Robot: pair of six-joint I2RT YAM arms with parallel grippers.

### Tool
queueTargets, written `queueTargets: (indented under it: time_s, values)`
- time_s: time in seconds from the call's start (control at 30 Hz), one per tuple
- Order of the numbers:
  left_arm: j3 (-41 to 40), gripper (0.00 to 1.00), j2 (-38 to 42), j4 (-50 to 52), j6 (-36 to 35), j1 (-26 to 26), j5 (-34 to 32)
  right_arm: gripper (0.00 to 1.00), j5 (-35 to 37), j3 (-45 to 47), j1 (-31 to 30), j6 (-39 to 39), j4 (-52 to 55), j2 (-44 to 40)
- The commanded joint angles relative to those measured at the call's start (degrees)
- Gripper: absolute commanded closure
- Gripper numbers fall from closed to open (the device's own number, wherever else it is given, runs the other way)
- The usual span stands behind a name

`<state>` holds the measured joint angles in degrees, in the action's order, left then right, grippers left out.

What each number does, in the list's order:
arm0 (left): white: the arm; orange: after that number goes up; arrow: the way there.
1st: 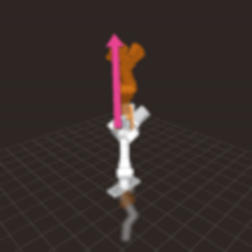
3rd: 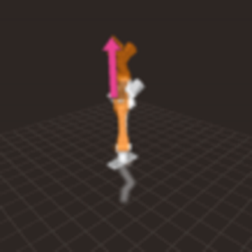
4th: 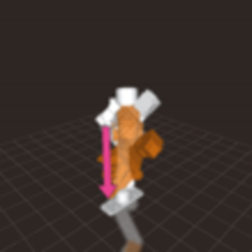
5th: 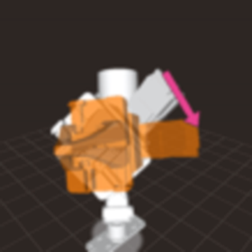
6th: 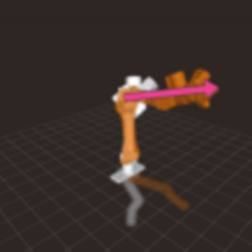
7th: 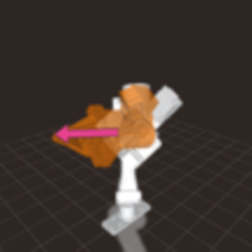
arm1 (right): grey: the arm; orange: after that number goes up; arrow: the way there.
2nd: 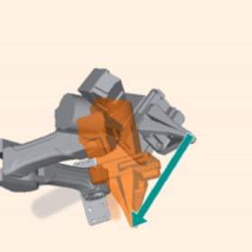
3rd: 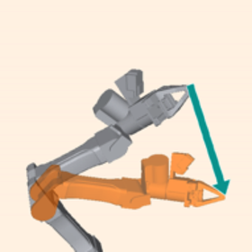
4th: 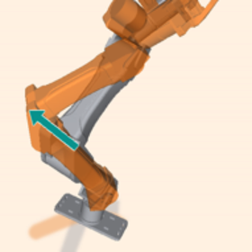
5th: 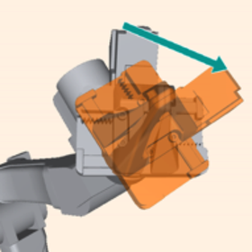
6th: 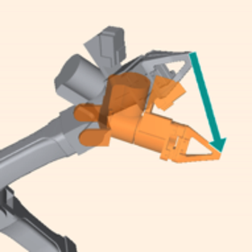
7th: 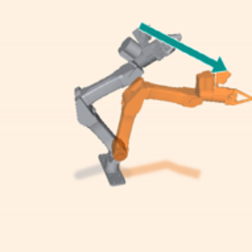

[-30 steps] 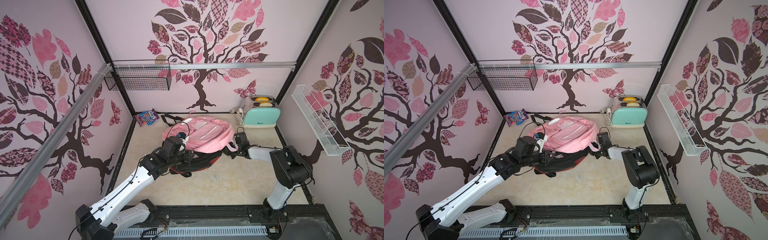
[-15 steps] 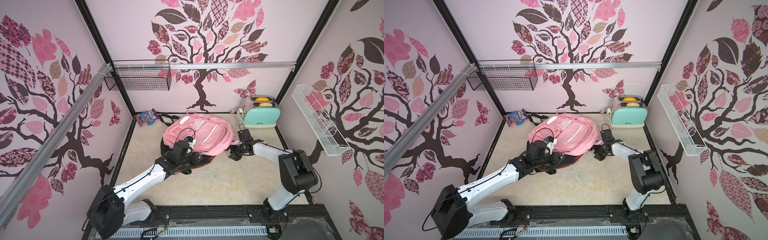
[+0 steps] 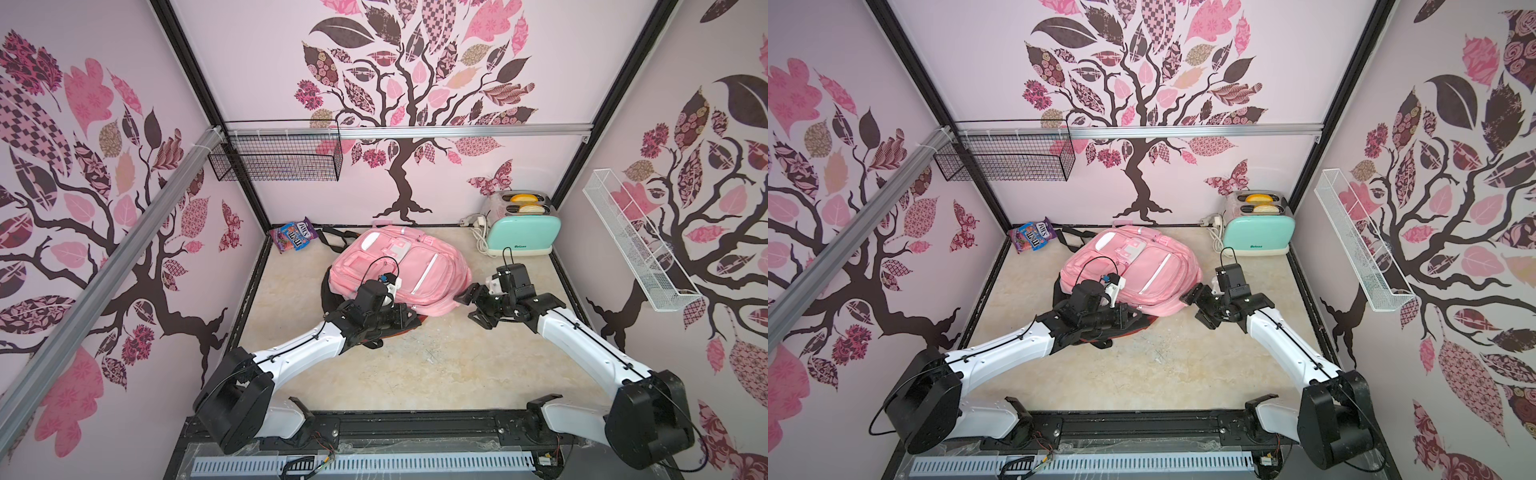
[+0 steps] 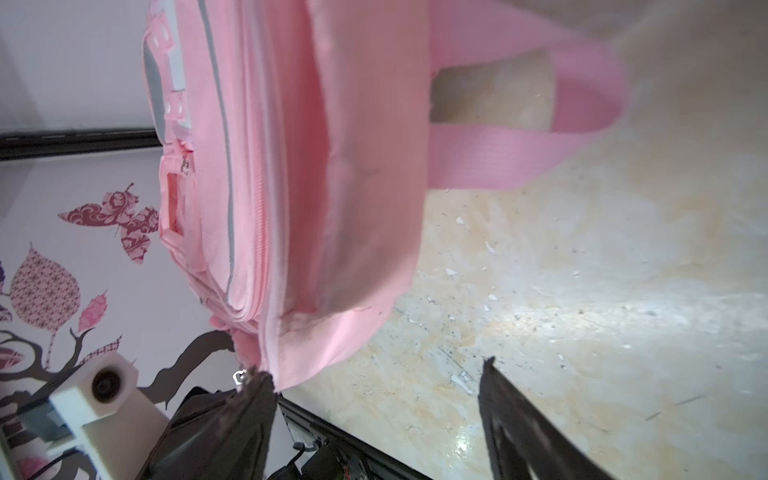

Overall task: Zip up the backpack
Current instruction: Adjust the backpack on the backpack.

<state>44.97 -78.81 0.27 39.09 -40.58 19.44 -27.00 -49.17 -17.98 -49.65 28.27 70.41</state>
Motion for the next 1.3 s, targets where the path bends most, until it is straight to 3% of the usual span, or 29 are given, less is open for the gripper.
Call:
queueTargets:
  time_s: [0.0, 0.5, 0.97, 1.07, 1.27]
  values:
    - [0.5, 1.0, -0.2, -4.6, 0.0, -0.7, 1.5, 0.21, -3.5, -2.0, -2.6, 0.1, -3.1, -0.5]
    - [1.2, 1.0, 1.0, -5.4, 0.4, -1.9, 3.5, 0.21, -3.0, 0.2, -8.0, -8.0, -17.2, 9.7]
    - [4.2, 1.0, 0.8, -5.8, 2.4, -2.7, 6.7, 0.22, -3.9, -3.3, -8.4, -7.8, -22.3, 17.8]
    - [5.2, 1.0, 0.5, -5.0, 2.1, -2.9, 6.7, 0.32, -5.1, -3.9, -8.3, -7.3, -23.4, 19.3]
    - [5.8, 1.0, 0.2, -2.8, 1.5, -2.9, 5.4, 0.77, -4.6, -5.9, -8.3, -3.0, -20.1, 18.6]
